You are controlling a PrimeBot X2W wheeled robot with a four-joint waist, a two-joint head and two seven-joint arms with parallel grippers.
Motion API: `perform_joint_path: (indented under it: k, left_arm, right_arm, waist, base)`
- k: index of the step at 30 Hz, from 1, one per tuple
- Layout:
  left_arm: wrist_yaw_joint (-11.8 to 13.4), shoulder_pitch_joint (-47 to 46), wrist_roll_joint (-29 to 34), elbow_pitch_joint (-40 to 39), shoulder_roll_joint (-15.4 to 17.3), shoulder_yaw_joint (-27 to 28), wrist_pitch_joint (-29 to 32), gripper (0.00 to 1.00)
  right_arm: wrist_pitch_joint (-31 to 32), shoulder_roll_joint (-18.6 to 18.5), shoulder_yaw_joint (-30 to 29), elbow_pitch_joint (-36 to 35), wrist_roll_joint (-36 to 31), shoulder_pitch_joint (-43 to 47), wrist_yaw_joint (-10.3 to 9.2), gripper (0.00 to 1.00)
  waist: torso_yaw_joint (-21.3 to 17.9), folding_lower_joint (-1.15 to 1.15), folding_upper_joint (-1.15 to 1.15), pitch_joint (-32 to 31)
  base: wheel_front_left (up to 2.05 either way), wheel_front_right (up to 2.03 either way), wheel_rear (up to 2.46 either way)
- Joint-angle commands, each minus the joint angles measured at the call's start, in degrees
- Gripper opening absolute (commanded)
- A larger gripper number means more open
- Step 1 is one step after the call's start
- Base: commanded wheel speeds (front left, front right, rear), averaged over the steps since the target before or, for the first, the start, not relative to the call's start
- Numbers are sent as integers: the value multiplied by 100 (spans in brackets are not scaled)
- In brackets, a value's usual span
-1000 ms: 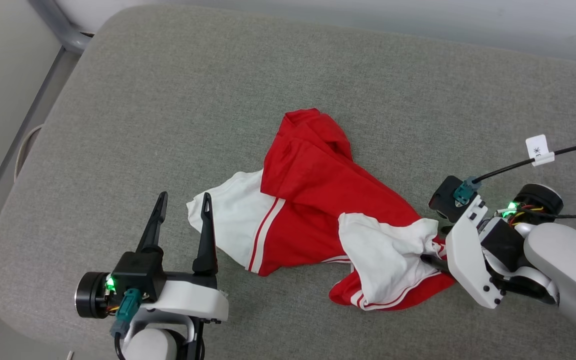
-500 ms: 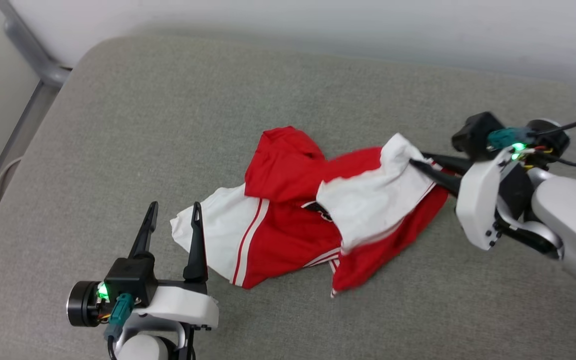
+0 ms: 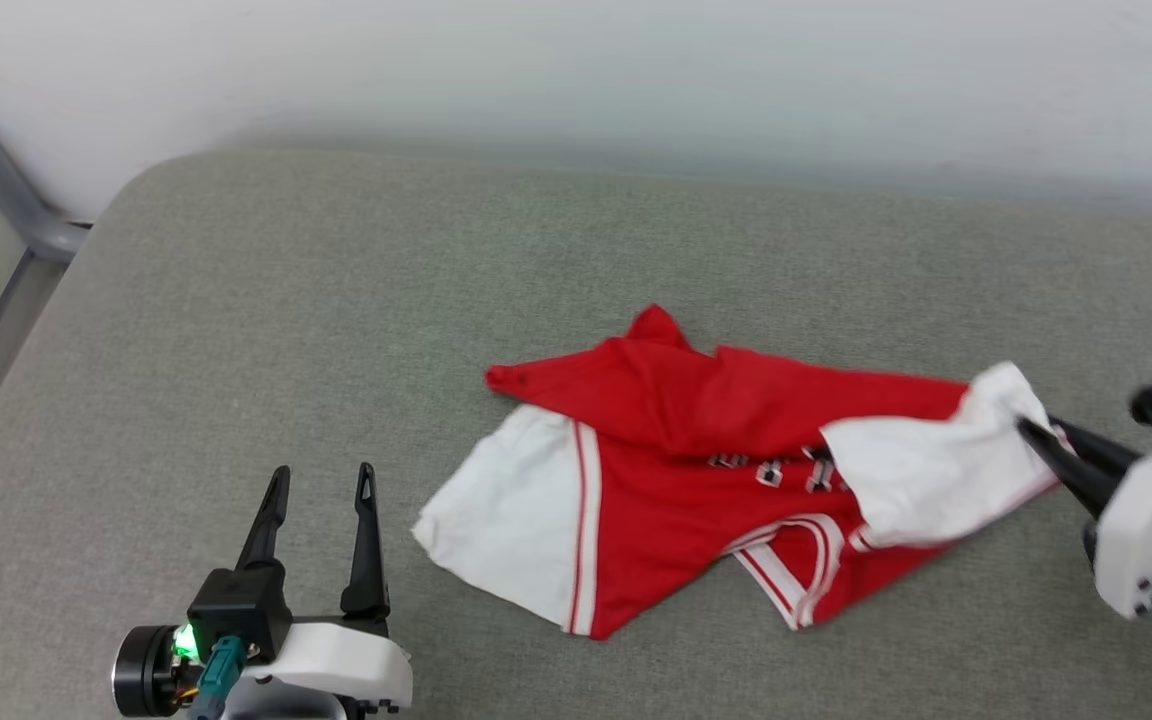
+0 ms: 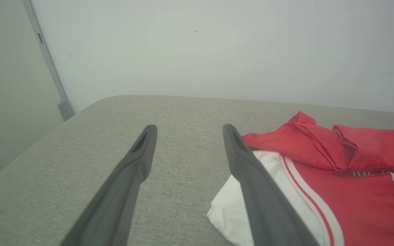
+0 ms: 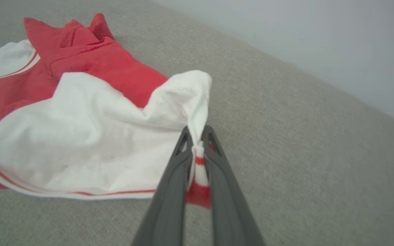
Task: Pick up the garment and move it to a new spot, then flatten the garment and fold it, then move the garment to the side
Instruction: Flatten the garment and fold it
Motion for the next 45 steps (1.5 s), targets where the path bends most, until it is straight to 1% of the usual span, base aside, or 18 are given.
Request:
perform_joint_path:
  k: [1,4,7,10,14,15,16,17,20,23,25,28,30,34,36,39,42,45]
  left_arm:
    - [-10,82,19,0,-6,22,-15,100]
    - [-35,95,30,8,-10,50,-15,100]
    - [-60,115,39,30,-15,57,-15,100]
    - [-88,101,42,58,-18,29,-15,100]
    - [-99,112,54,83,-18,-8,-15,100]
    - [-97,118,56,85,-18,-12,-15,100]
    - [-94,130,56,86,-19,-12,-15,100]
    - [-94,140,55,86,-21,-11,-15,100]
    - [-105,184,97,84,-21,-18,-15,100]
    - [-105,220,114,78,-20,-10,-15,100]
    - [-110,253,140,68,-21,14,-15,100]
    - [-116,306,154,43,-21,19,-15,100]
    - [-117,313,162,22,-20,-1,-15,100]
    - [-133,354,191,-8,-20,-29,-15,100]
    - [-142,371,207,-24,-21,-35,-15,100]
    - [-168,360,242,-38,-21,-45,-15,100]
    - [-197,287,260,-38,-21,-72,-15,100]
    - [-212,221,280,-38,-21,-107,-15,100]
  right_arm:
    - [-74,-7,-86,90,99,196,-9,0]
    - [-211,-38,-364,425,345,700,-10,0]
    - [-261,49,-538,785,597,1190,-10,0]
    - [-212,160,-621,1160,772,1575,-10,0]
    - [-237,357,-628,1555,831,1898,-10,0]
    - [-275,409,-663,1598,865,1928,-10,15]
    - [-325,442,-705,1621,869,1918,-10,71]
    - [-400,445,-767,1643,829,1875,-10,100]
    - [-581,427,-1021,1578,670,1663,-9,100]
    - [-624,321,-1404,1378,371,1517,-9,100]
    - [-625,257,-1885,1074,76,1428,-9,100]
    - [-625,204,-2605,565,-471,1584,-9,100]
    - [-626,243,-3083,210,-836,1699,-9,100]
    - [-616,367,-3687,-508,-1446,1954,-9,100]
    - [-442,398,-3855,-895,-1700,1976,-9,100]
    - [91,428,-3939,-1525,-1983,1933,-8,100]
    - [793,355,-3751,-2073,-2134,1800,-9,100]
    - [1623,275,-3407,-2489,-1998,1691,-9,100]
  waist:
    - [-57,0,0,-36]
    - [-137,0,0,-69]
    - [-202,0,0,-101]
    - [-246,0,0,-115]
    - [-285,0,0,-137]
    - [-294,0,0,-146]
    - [-310,0,0,-159]
    - [-322,0,0,-168]
    - [-356,0,0,-223]
    - [-395,0,0,-295]
    - [-435,0,0,-352]
    - [-469,0,0,-430]
    - [-477,0,0,-474]
    - [-475,0,0,-542]
    - [-470,0,0,-560]
    - [-447,0,0,-557]
    - [-392,0,0,-520]
    - [-337,0,0,-473]
  base:
    - [0,0,0]
    - [0,0,0]
    - [0,0,0]
    - [0,0,0]
    - [0,0,0]
    - [0,0,0]
    - [0,0,0]
    - [0,0,0]
    - [0,0,0]
    - [0,0,0]
    - [0,0,0]
    - [0,0,0]
    - [0,0,0]
    - [0,0,0]
    - [0,0,0]
    - [0,0,0]
    - [0,0,0]
    - [0,0,0]
